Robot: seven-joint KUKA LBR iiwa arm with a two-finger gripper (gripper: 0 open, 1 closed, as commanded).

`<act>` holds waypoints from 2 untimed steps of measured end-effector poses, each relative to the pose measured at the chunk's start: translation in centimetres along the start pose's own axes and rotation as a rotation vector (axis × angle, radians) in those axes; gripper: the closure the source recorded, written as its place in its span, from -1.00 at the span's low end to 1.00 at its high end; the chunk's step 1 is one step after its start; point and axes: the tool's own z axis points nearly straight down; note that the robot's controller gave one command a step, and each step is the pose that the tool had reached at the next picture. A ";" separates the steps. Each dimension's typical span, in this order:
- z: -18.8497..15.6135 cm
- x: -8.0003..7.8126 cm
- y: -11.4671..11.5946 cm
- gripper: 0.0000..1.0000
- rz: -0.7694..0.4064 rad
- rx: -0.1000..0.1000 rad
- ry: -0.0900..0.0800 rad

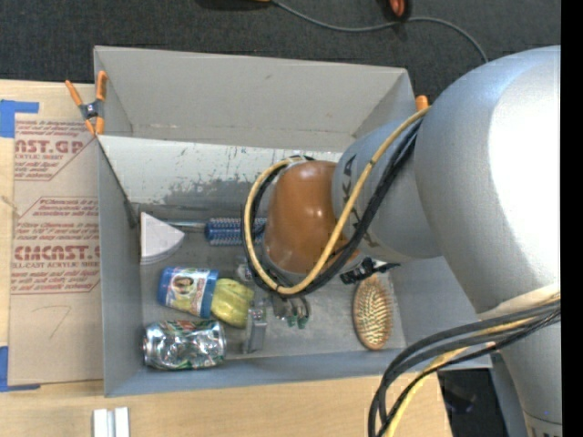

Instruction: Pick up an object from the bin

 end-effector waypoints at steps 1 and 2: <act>-0.2 -5.6 -7.9 -1.00 0.069 0.014 -0.019; 0.0 -0.9 -1.0 1.00 0.005 -0.001 0.001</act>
Offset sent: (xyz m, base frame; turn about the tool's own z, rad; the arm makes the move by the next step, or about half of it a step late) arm 0.0095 -0.0116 -0.0003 0.0063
